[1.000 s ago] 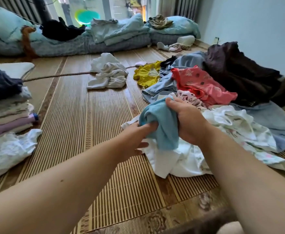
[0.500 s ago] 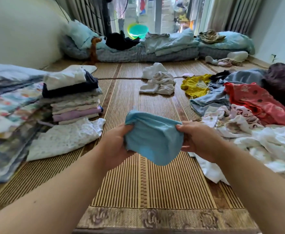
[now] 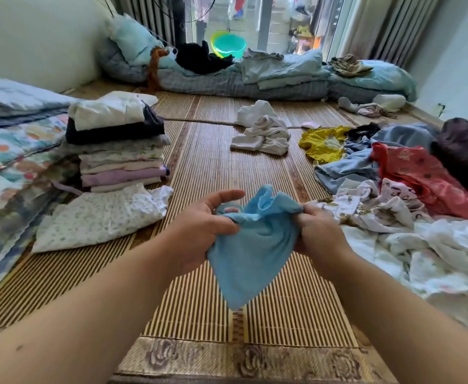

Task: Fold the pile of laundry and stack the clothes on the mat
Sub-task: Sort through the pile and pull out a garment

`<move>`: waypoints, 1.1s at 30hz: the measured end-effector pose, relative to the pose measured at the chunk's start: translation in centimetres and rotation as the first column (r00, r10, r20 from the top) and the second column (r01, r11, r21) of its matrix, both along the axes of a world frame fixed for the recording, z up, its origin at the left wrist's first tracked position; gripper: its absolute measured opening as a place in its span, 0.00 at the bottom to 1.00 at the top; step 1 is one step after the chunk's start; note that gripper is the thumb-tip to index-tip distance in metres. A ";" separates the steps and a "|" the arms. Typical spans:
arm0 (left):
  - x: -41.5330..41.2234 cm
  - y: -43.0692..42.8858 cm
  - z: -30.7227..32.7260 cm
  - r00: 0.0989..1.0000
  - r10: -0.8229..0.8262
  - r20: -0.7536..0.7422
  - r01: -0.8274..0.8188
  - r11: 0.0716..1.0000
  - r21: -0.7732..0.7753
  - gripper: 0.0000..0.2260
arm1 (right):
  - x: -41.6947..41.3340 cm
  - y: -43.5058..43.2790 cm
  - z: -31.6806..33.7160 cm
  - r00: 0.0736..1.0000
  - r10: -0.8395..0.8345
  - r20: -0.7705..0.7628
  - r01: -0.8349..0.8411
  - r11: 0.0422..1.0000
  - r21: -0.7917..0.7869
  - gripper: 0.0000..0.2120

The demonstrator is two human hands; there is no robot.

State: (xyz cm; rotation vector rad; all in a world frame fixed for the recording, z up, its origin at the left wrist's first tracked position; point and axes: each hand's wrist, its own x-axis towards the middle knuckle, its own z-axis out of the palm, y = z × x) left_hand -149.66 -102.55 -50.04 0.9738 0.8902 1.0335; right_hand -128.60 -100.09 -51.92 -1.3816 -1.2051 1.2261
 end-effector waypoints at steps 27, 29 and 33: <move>0.5 -1.0 1.2 0.990 -0.092 0.108 0.097 0.995 -0.037 0.16 | -1.0 -1.9 4.6 0.892 0.393 -0.224 -0.411 0.911 -0.038 0.09; 0.3 -0.6 1.5 0.999 -0.033 0.011 0.033 0.999 0.039 0.14 | -1.2 -1.7 4.8 0.923 0.330 -0.197 -0.339 0.941 -0.016 0.07; -0.2 0.2 2.5 0.990 0.127 -0.067 -0.115 0.981 0.159 0.09 | -1.3 -1.0 5.7 0.939 0.239 -0.247 -0.231 0.971 0.061 0.10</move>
